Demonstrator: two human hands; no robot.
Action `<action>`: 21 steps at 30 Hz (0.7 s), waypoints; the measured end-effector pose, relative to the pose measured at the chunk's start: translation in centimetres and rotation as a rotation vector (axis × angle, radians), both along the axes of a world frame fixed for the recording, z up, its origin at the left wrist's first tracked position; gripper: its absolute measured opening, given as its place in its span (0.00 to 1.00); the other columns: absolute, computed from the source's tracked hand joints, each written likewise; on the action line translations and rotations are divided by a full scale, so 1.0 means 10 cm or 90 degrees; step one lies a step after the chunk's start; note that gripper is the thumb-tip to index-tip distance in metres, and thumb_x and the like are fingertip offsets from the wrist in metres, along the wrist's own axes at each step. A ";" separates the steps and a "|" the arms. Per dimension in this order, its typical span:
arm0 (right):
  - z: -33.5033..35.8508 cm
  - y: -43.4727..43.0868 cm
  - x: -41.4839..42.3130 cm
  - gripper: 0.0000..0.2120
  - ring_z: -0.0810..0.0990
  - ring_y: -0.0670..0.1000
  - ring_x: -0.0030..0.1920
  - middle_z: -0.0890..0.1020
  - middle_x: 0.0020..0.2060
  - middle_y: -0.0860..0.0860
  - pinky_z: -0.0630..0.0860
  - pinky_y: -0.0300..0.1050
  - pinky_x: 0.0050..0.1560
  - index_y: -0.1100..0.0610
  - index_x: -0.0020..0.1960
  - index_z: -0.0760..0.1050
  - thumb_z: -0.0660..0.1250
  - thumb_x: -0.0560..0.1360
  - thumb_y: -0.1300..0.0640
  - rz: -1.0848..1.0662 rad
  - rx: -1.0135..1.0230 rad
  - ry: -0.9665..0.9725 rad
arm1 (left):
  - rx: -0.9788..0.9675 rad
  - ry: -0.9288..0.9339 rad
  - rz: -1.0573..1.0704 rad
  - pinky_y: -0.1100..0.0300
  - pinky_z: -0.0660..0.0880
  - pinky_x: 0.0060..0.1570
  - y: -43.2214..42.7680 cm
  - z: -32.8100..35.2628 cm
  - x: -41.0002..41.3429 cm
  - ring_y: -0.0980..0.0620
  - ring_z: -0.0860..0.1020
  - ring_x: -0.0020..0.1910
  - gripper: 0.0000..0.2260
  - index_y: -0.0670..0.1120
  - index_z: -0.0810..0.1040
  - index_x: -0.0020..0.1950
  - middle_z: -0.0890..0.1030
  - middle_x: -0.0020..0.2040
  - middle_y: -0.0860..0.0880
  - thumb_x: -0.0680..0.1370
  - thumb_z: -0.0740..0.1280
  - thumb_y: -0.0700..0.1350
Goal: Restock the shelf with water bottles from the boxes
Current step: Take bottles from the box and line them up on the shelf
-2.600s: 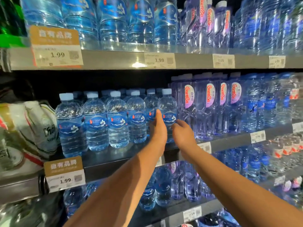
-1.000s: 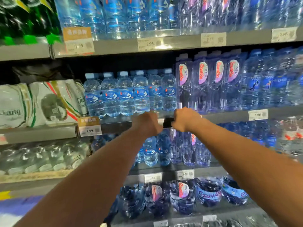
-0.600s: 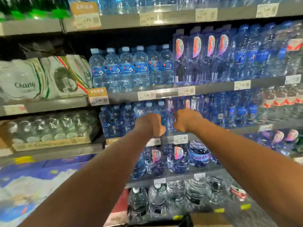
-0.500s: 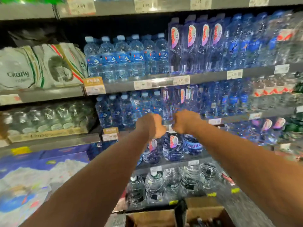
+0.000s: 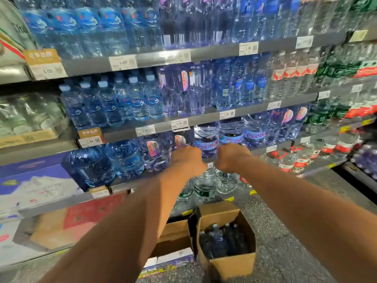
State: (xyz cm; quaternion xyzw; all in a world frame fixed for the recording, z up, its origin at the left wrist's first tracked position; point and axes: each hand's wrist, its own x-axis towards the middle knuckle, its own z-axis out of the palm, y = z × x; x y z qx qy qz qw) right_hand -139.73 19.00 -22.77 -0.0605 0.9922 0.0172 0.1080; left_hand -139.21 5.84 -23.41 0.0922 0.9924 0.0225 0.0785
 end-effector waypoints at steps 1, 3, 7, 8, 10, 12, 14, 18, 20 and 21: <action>-0.07 0.12 -0.05 0.19 0.75 0.58 0.62 0.76 0.63 0.56 0.72 0.50 0.59 0.56 0.65 0.72 0.61 0.76 0.50 0.005 0.004 -0.008 | 0.000 0.001 -0.002 0.55 0.71 0.45 0.13 -0.07 -0.06 0.41 0.77 0.56 0.15 0.45 0.78 0.56 0.78 0.57 0.42 0.76 0.63 0.52; -0.21 0.37 -0.18 0.21 0.74 0.58 0.64 0.75 0.64 0.56 0.72 0.50 0.61 0.57 0.67 0.71 0.61 0.76 0.49 0.003 0.007 -0.017 | 0.001 -0.003 -0.006 0.55 0.71 0.47 0.41 -0.23 -0.19 0.41 0.77 0.57 0.16 0.46 0.78 0.57 0.79 0.58 0.43 0.76 0.63 0.54; -0.56 0.83 -0.44 0.24 0.74 0.58 0.65 0.74 0.65 0.57 0.72 0.49 0.60 0.58 0.70 0.67 0.60 0.78 0.47 0.011 0.018 -0.055 | 0.000 -0.057 0.012 0.52 0.74 0.53 0.95 -0.62 -0.46 0.42 0.77 0.60 0.17 0.45 0.76 0.63 0.78 0.62 0.44 0.77 0.63 0.50; -0.66 0.93 -0.50 0.23 0.74 0.57 0.65 0.75 0.65 0.56 0.73 0.48 0.59 0.58 0.69 0.68 0.60 0.79 0.48 0.016 0.022 -0.057 | 0.006 -0.068 0.018 0.52 0.74 0.54 1.05 -0.74 -0.51 0.42 0.77 0.61 0.17 0.45 0.76 0.64 0.78 0.62 0.44 0.78 0.63 0.49; -0.89 1.09 -0.61 0.18 0.76 0.57 0.63 0.77 0.63 0.56 0.74 0.47 0.58 0.58 0.65 0.73 0.61 0.78 0.52 0.029 0.009 -0.072 | 0.023 -0.073 0.026 0.53 0.74 0.54 1.21 -0.98 -0.58 0.43 0.77 0.60 0.16 0.46 0.77 0.62 0.78 0.61 0.45 0.77 0.63 0.51; -1.16 1.20 -0.69 0.16 0.77 0.58 0.62 0.78 0.60 0.58 0.74 0.47 0.58 0.61 0.62 0.75 0.61 0.77 0.56 0.041 -0.016 -0.113 | 0.029 -0.086 0.037 0.53 0.74 0.54 1.30 -1.20 -0.59 0.43 0.76 0.60 0.16 0.46 0.77 0.61 0.78 0.61 0.44 0.77 0.62 0.52; -1.41 1.28 -0.73 0.16 0.76 0.58 0.61 0.78 0.59 0.59 0.73 0.46 0.56 0.62 0.60 0.75 0.62 0.76 0.56 0.035 -0.044 -0.150 | 0.023 -0.123 0.036 0.53 0.74 0.53 1.37 -1.44 -0.61 0.43 0.76 0.60 0.15 0.45 0.76 0.59 0.77 0.60 0.44 0.76 0.62 0.51; -1.88 1.36 -0.83 0.12 0.79 0.58 0.56 0.80 0.54 0.57 0.72 0.44 0.46 0.59 0.54 0.78 0.63 0.73 0.56 0.015 -0.071 -0.212 | 0.010 -0.210 0.030 0.55 0.71 0.44 1.40 -1.92 -0.71 0.44 0.77 0.54 0.13 0.47 0.78 0.56 0.78 0.55 0.46 0.76 0.61 0.50; -2.13 1.36 -0.87 0.12 0.80 0.57 0.54 0.81 0.53 0.54 0.72 0.44 0.46 0.55 0.54 0.76 0.64 0.72 0.55 0.003 -0.076 -0.231 | -0.004 -0.225 0.030 0.56 0.69 0.40 1.40 -2.14 -0.78 0.44 0.78 0.51 0.12 0.47 0.78 0.54 0.78 0.52 0.47 0.75 0.61 0.49; -2.25 1.35 -0.89 0.14 0.80 0.57 0.54 0.81 0.53 0.54 0.73 0.45 0.47 0.54 0.56 0.76 0.63 0.72 0.54 -0.002 -0.076 -0.234 | -0.011 -0.236 0.025 0.55 0.68 0.41 1.41 -2.24 -0.81 0.44 0.77 0.51 0.12 0.46 0.77 0.55 0.78 0.52 0.48 0.76 0.60 0.48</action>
